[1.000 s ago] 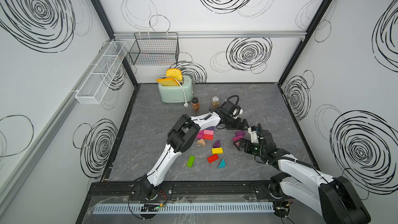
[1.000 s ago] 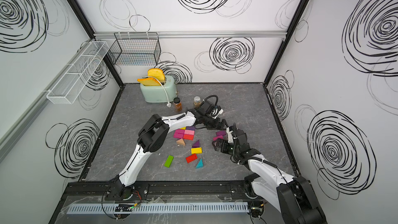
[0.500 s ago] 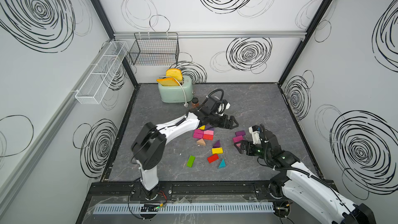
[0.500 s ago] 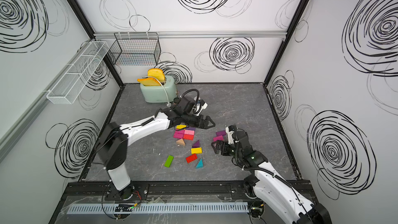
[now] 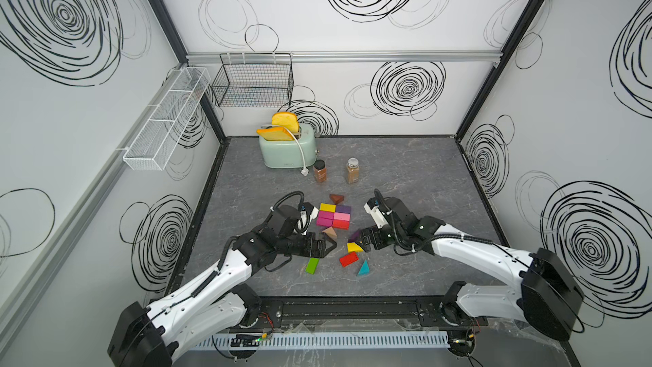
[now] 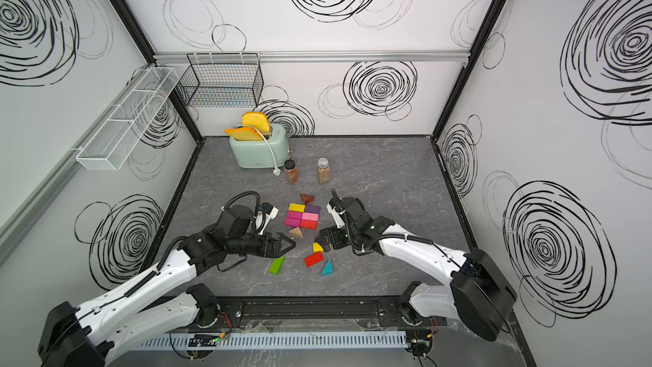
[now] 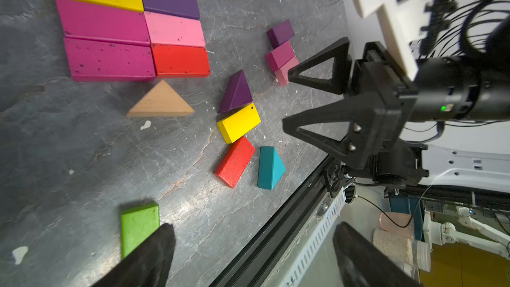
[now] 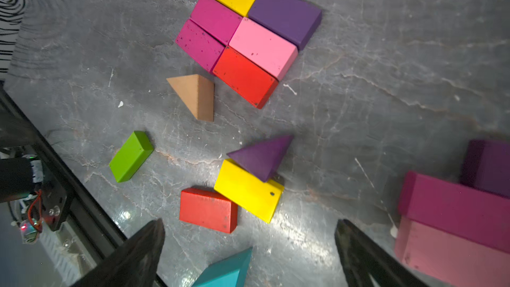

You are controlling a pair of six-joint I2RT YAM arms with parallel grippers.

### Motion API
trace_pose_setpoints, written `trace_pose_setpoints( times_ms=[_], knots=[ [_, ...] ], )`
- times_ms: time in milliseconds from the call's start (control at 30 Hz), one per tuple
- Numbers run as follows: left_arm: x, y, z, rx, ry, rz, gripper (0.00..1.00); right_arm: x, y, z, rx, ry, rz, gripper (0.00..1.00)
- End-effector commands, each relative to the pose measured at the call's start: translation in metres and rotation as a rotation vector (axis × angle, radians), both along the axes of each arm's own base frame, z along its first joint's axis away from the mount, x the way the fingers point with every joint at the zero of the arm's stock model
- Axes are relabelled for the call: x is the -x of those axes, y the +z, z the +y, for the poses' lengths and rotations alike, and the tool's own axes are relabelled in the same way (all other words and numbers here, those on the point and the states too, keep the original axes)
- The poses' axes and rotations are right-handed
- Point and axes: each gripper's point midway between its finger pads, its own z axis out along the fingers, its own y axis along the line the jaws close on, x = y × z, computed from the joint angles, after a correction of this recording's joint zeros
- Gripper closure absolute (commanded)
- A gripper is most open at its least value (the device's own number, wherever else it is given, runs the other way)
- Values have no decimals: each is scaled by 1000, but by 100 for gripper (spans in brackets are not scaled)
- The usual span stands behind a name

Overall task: Assemble a piece of candy with building blocks
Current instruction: Pick up the building block from the center of the board.

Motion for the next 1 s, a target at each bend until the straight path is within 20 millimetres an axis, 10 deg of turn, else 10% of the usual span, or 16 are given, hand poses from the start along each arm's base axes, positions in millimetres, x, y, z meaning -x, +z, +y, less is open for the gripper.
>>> trace_pose_setpoints(
  times_ms=[0,967],
  knots=[
    [0,-6,6,10,25,23,6,-12,-9,9,66,46,-36,1],
    [-17,-6,22,109,80,55,7,-25,-48,33,229,260,-100,23]
  ],
)
